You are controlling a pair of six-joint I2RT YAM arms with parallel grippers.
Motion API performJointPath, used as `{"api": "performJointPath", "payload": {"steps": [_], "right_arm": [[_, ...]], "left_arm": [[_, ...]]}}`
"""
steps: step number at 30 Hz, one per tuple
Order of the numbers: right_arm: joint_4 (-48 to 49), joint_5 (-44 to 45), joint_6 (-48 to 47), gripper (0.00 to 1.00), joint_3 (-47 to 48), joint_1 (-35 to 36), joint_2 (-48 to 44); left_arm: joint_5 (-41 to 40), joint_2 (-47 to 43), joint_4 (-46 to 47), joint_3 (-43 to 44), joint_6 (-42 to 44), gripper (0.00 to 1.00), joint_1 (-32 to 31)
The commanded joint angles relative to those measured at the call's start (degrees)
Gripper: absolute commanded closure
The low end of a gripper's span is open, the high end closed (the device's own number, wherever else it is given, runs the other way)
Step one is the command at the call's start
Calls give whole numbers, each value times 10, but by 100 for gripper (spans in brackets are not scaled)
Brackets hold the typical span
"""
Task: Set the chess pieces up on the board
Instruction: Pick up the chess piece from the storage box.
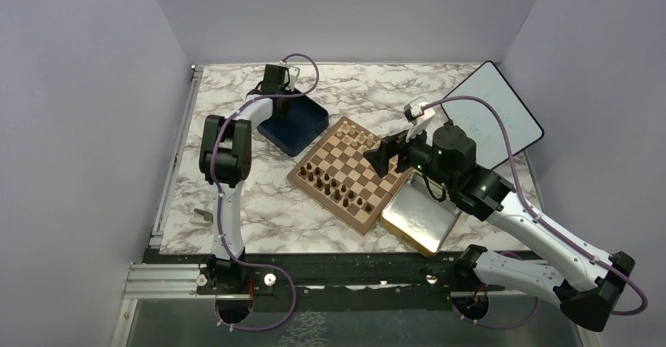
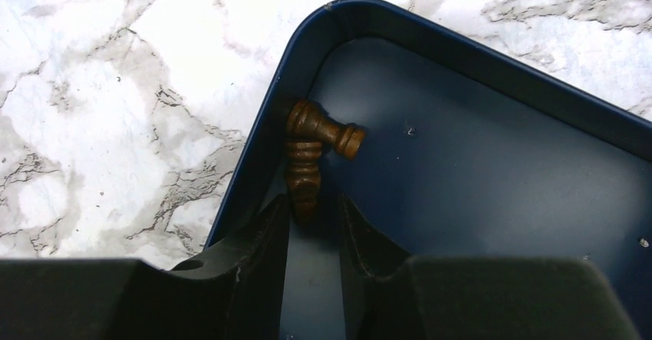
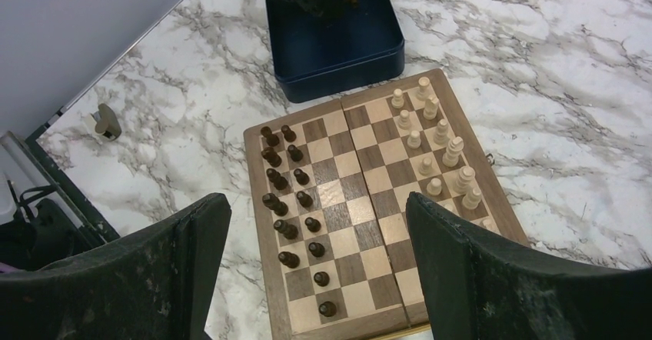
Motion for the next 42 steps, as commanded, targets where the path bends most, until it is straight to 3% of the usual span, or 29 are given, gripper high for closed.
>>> {"api": "performJointPath", "payload": {"steps": [1,11,28,36,40,42], "right_arm": [[16,-10,13,11,-8,-1,-12],[2,-1,25,11,-23,-1,-42],[33,24,40,11,-54,-1,-47],[111,-18,-41,15,-90,-1,-39],[171,-30,-141,32,-134,-1,-40],[184,-30,-184,35,-144,0,-32]], "left_arm": [[-8,12,5,9,1,74,-1],[-6,-15,0,5,-7,99,-4],[26,-128,-154,26,-55,100,-6],[217,-217,-193,-45,-107,100,-7],[297,-269,-191,-100,-133,100,-16],[322,-300,-188,-128,-140,100,-28]]}}
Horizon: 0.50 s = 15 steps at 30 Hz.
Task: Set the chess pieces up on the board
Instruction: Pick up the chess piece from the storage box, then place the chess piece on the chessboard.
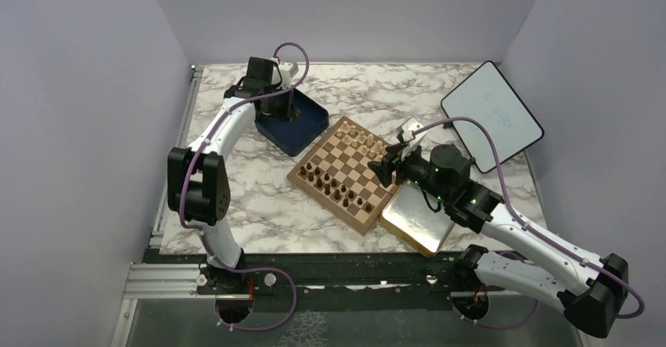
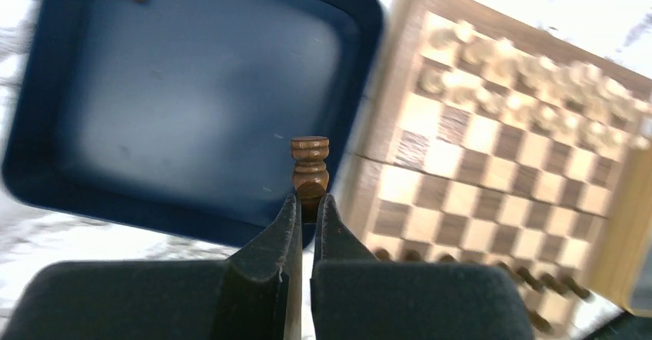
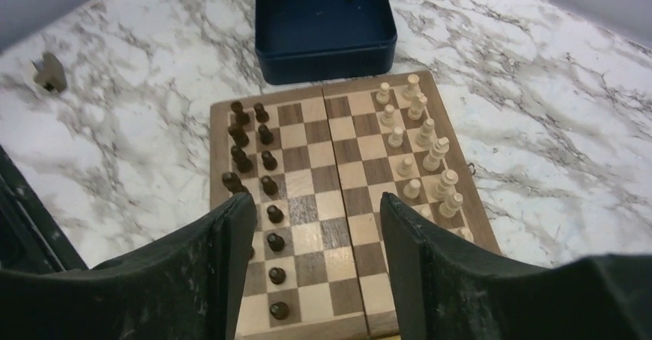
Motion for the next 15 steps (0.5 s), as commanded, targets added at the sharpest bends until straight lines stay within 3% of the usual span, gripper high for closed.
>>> {"api": "performJointPath", "payload": {"steps": [1,8,15], "right_arm": [[73,-38,-135,36,-22,0,9],[115,-144,-328,36,-32,0,38],[45,-235,-476,30,2,0,105]], "left_arm": [[128,-80,-4,-61,-40,100,-28],[233,-180,19,-156,-58,100,-85],[322,-264,44,-237,-82,100,-107]]}}
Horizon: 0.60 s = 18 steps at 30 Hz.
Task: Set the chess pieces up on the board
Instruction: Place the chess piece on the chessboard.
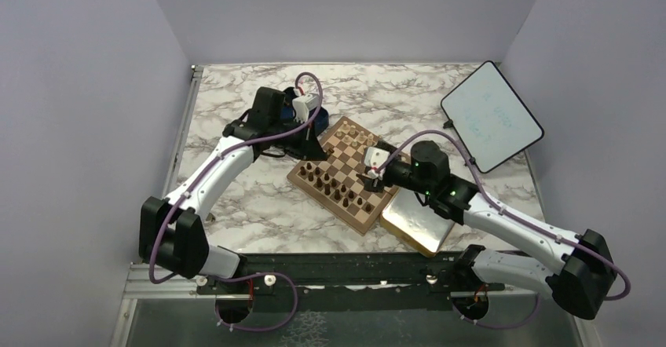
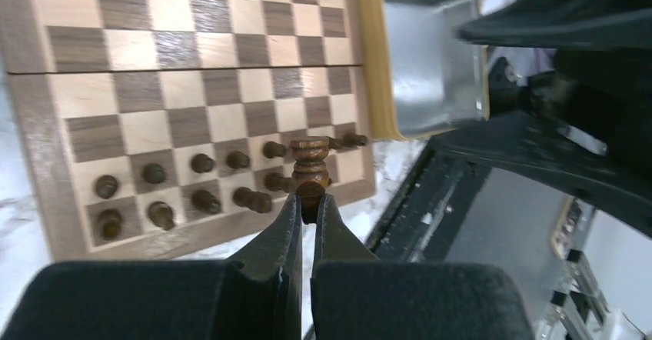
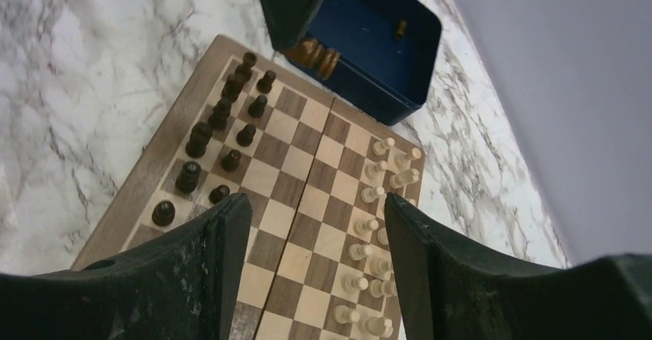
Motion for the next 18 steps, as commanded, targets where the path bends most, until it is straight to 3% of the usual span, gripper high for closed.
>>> {"api": "performJointPath", "payload": {"steps": [1,11,18], "right_arm": [[-36,-91,-144,30,29,1,32],[-45,-88,-220,35,82,16,88],[-76,-114,-260,45,113,26,116]], "left_arm": [[96,-56,26,-41,-23,100,-7],[126,-89,28,-62,-54,100,-20],[139,-74,28,-49,-65,100,-30]]}}
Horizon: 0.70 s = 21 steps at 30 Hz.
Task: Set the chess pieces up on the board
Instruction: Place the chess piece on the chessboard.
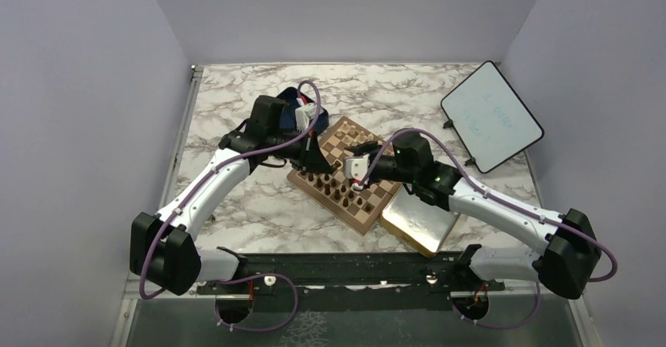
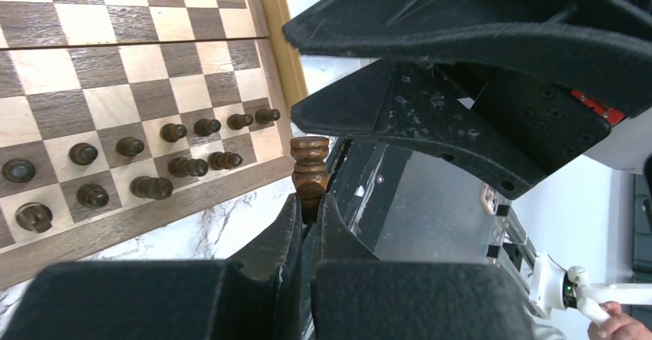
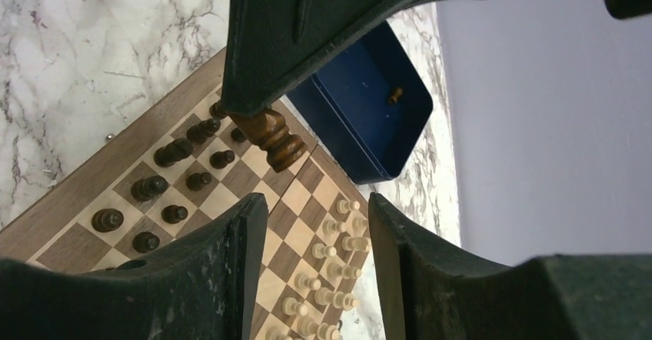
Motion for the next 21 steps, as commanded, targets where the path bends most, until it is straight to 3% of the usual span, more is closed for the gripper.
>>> {"api": "performJointPath", "payload": {"steps": [1,17,21], "right_arm": [[-41,-41,-48,45,29,10,13],[-81,-44,-73,55,41,41,22],[-78,-24,-65,68,38,45,22]], "left_arm": [[32,7,13,15,-12,100,-7],[47,16,24,24,-24,100,-11],[40,10,37,23,-36,100,-11]]}}
